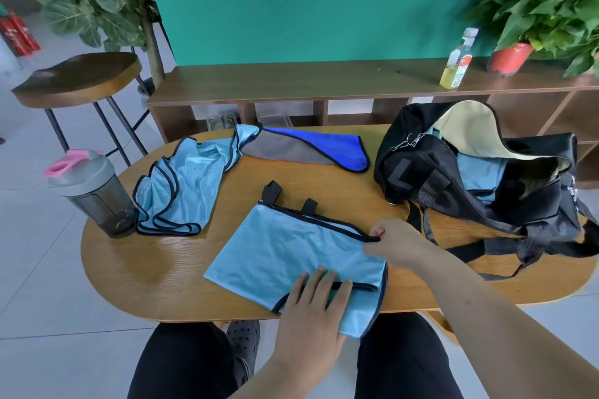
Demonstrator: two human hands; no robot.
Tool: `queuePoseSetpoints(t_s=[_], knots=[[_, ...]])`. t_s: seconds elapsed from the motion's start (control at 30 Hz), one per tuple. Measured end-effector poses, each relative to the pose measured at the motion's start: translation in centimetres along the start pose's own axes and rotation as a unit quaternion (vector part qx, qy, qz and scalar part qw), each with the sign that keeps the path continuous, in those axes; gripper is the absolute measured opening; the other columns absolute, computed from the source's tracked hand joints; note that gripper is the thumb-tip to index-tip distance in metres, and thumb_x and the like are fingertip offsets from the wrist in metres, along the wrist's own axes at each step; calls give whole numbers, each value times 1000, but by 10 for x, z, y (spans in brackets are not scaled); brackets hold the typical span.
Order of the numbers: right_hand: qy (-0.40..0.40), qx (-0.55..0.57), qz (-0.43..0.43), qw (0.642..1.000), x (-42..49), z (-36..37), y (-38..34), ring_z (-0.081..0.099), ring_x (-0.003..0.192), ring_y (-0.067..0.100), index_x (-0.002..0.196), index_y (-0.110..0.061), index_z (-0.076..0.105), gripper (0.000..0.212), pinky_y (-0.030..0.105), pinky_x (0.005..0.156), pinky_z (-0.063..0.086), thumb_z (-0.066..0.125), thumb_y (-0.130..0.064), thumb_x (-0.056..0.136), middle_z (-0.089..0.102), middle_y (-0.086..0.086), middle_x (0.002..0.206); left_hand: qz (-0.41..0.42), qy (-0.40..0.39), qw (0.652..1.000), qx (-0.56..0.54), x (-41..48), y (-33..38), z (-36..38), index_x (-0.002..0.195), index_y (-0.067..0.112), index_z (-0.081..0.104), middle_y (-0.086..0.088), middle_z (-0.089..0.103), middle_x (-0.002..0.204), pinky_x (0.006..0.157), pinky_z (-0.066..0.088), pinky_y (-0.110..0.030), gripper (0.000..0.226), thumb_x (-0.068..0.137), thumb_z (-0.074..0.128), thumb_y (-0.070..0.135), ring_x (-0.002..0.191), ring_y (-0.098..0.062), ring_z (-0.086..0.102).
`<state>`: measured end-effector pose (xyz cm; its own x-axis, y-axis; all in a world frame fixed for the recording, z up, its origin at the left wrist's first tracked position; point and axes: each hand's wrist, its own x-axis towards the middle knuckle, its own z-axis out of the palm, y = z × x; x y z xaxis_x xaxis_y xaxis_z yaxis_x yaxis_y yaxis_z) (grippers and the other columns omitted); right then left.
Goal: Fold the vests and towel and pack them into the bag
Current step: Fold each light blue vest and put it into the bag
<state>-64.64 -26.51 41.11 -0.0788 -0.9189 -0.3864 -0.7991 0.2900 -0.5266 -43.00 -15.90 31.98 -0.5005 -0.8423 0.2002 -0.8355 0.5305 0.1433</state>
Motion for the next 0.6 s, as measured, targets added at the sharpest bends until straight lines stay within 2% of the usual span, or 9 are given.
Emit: queuePoseSetpoints(t_s=[0.07,0.13,0.23,0.3,0.37,0.4,0.5,0.57,0.6], knots=[[-15,93,14,995,-4,-1,-3,64,85,15,107,-21,63,25,29,67,54,78,-25,88,64,2,100,-9,19,999,-29,1,1,-7,148,25,54,1,61,142,113,47,-49,60,89,51,35,138,-23,55],[-25,223,37,974,-5,-3,-6,73,92,22,112,-18,64,28,38,71,63,80,-17,89,70,7,104,-18,55,996,-71,1,2,-14,152,28,50,8,60,142,115,46,-43,61,92,50,34,136,-14,55],[-15,355,53,933,-4,-3,-21,76,85,21,117,-15,67,29,32,62,61,77,-11,90,78,13,103,-89,91,965,-230,2,6,-34,156,39,42,19,58,144,116,38,-26,61,96,44,29,130,-2,52],[5,388,49,920,-2,-3,-38,74,79,21,115,-14,68,25,29,59,58,77,-12,91,77,14,102,-159,92,906,-382,2,8,-48,154,44,45,21,66,130,103,48,-25,59,99,38,25,115,-1,61],[16,416,42,908,0,-2,-59,72,73,20,111,-12,68,21,28,55,57,76,-12,92,75,13,94,-211,121,841,-483,3,10,-61,150,46,50,13,70,92,77,52,-28,55,104,35,20,79,-2,61],[22,426,40,903,1,0,-71,71,70,19,110,-11,67,20,27,53,56,75,-11,92,73,12,90,-250,136,818,-500,3,11,-67,147,43,54,9,66,84,71,51,-24,52,108,35,16,72,-1,59],[44,423,32,905,11,12,-106,66,70,24,107,-8,66,20,29,57,55,73,-9,89,65,13,84,-367,148,742,-542,0,10,-69,128,5,58,11,55,92,70,45,-4,31,113,31,7,76,14,60],[58,407,18,911,17,26,-132,64,73,27,102,-9,65,16,35,61,59,72,-11,88,62,13,85,-455,213,607,-616,2,5,-82,111,9,54,5,46,91,72,40,-3,30,108,28,-6,76,5,55],[68,392,16,917,21,34,-142,65,75,28,98,-12,63,13,38,64,63,72,-13,88,63,12,86,-467,255,597,-600,2,1,-80,102,13,51,3,43,91,75,39,-8,28,104,31,-7,77,-3,49]])
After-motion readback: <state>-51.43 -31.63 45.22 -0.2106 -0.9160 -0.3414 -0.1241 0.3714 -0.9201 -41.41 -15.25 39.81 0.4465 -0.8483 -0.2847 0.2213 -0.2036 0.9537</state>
